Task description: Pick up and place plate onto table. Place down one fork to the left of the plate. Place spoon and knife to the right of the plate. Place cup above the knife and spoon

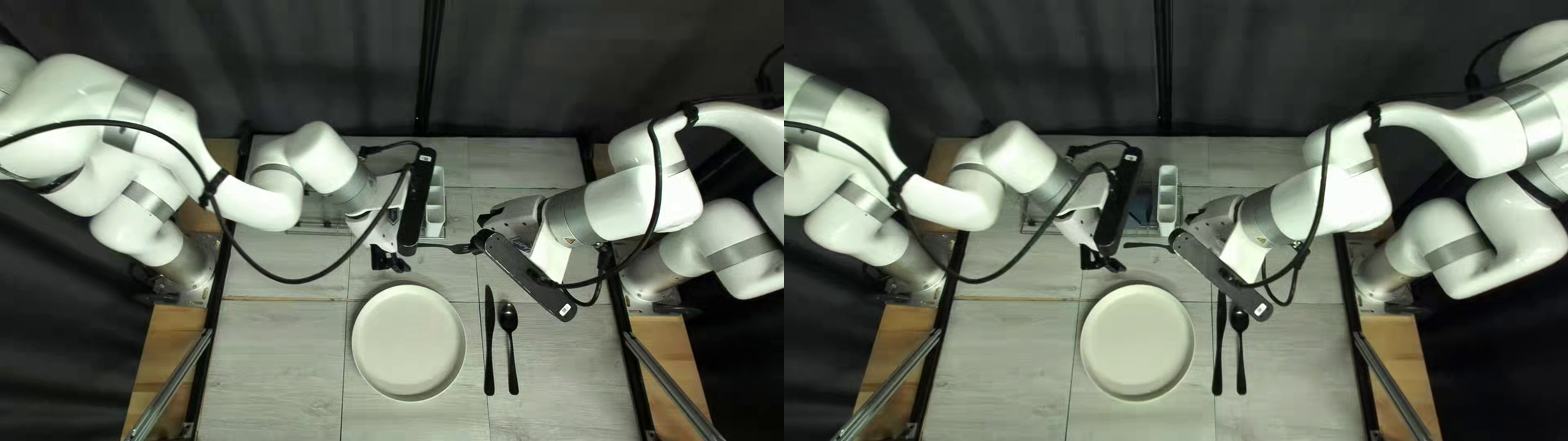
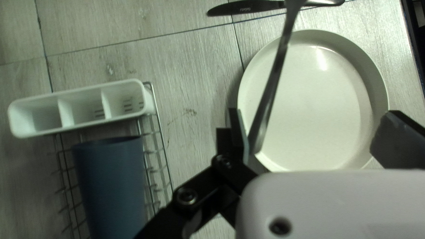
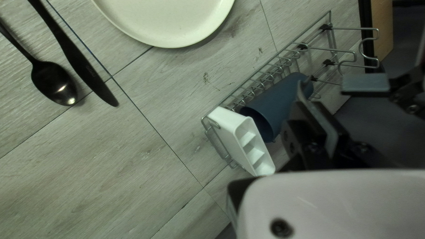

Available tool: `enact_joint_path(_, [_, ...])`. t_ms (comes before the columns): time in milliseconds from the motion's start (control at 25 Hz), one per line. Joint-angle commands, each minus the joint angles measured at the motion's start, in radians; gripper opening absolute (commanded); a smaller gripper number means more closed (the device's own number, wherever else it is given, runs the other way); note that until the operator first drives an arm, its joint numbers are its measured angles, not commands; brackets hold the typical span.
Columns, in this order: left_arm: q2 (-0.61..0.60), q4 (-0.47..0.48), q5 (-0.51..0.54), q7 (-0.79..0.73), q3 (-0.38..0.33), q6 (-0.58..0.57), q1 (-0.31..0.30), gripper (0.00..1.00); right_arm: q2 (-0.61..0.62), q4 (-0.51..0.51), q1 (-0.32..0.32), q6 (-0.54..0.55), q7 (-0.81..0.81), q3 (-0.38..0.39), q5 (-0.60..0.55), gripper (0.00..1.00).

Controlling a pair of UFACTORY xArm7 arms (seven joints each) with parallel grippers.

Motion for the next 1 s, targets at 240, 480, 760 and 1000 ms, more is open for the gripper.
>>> enact_joint_path(240, [0.053, 0.020, -0.199, 0.203, 0.080, -0.017, -0.063, 1.00, 0.000, 0.000, 0.000, 0.000, 0.000, 0.000, 0.000, 0.00])
enact_joint_path(480, [0.052, 0.020, -0.243, 0.252, 0.099, -0.006, -0.074, 1.00, 0.000, 0.000, 0.000, 0.000, 0.000, 0.000, 0.000, 0.00])
enact_joint_path(760, [0.050, 0.019, -0.241, 0.252, 0.099, -0.006, -0.074, 1.00, 0.000, 0.000, 0.000, 0.000, 0.000, 0.000, 0.000, 0.00])
enact_joint_path(1000, [0.050, 0.019, -0.241, 0.252, 0.099, -0.006, -0.074, 1.00, 0.000, 0.000, 0.000, 0.000, 0.000, 0.000, 0.000, 0.00])
